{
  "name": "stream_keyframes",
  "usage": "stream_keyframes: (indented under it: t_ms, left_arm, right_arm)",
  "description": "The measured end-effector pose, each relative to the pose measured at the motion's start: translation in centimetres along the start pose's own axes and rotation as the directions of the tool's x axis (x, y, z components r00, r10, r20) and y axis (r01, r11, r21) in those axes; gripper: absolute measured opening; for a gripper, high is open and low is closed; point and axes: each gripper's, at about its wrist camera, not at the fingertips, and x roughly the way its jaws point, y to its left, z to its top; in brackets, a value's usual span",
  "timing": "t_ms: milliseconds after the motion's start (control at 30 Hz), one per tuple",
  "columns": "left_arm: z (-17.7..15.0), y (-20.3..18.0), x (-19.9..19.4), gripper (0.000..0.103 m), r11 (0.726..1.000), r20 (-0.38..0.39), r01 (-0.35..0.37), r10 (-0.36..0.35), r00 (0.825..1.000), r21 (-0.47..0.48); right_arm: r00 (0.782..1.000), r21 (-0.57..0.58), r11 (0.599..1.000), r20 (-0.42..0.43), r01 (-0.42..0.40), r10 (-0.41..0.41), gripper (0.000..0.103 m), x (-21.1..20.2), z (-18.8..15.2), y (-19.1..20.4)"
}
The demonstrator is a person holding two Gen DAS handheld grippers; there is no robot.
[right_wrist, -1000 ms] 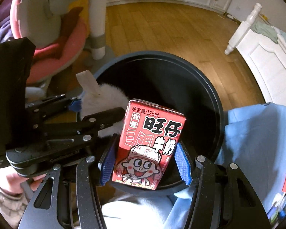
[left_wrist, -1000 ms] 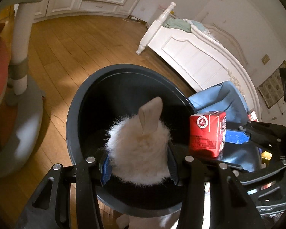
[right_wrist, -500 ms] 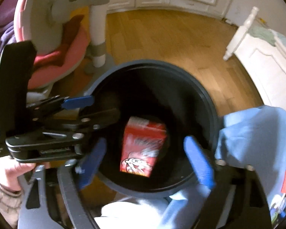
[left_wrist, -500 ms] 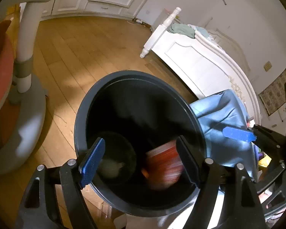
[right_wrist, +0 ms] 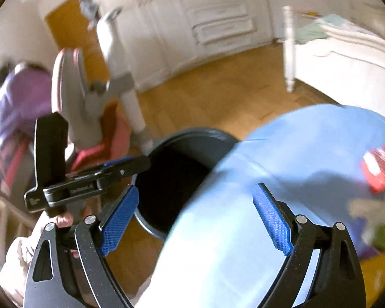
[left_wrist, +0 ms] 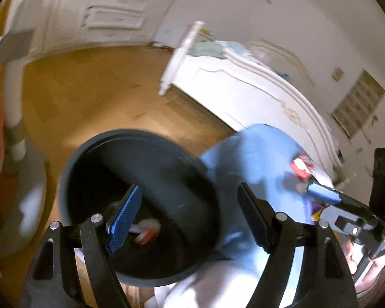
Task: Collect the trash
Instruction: 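Grasp the red carton with the left gripper while the right grasps the white milk carton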
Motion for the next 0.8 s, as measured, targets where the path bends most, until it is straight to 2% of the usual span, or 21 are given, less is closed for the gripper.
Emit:
stream_keyframes:
  t_ms: [100, 200, 400, 467, 633, 767, 800]
  left_arm:
    - [0.8, -4.0, 0.7, 0.077, 0.996, -0.009, 0.032, -0.031, 0.999, 0.085]
    - [1.4, -8.9, 2.2, 0.077, 0.979, -0.035, 0.072, -0.067, 0.997, 0.191]
    - [1.4, -16.0, 6.1, 0.077, 0.935, -0.105, 0.131, -0.102, 0.989, 0.330]
    - [1.5, -18.6, 7.4, 0.077, 0.908, -0.129, 0.154, -0.112, 0.985, 0.391]
    - [2.3, -23.8, 11.7, 0.077, 0.821, -0.155, 0.143, -0.067, 0.986, 0.553]
    - [2.2, -26.9, 14.5, 0.077, 0.763, -0.173, 0.129, -0.023, 0.985, 0.634]
    - [2.2, -27.6, 15.4, 0.077, 0.750, -0.175, 0.122, -0.008, 0.985, 0.650]
  right_arm:
    - [0.997, 0.059, 0.998, 0.066, 0.023, -0.027, 0.089, -4.0, -1.5, -3.5]
    - [0.988, 0.105, 0.992, 0.125, 0.074, -0.087, 0.089, -8.2, -3.4, -7.1]
    - [0.950, 0.171, 0.961, 0.190, 0.217, -0.248, 0.089, -15.5, -7.1, -13.4]
    - [0.932, 0.182, 0.945, 0.198, 0.270, -0.304, 0.089, -17.2, -8.2, -15.3]
    - [0.911, 0.144, 0.926, 0.181, 0.349, -0.372, 0.089, -18.7, -10.0, -17.7]
    - [0.934, 0.053, 0.944, 0.141, 0.324, -0.328, 0.089, -18.3, -10.2, -18.1]
    - [0.939, 0.038, 0.948, 0.130, 0.315, -0.317, 0.089, -17.3, -9.3, -17.1]
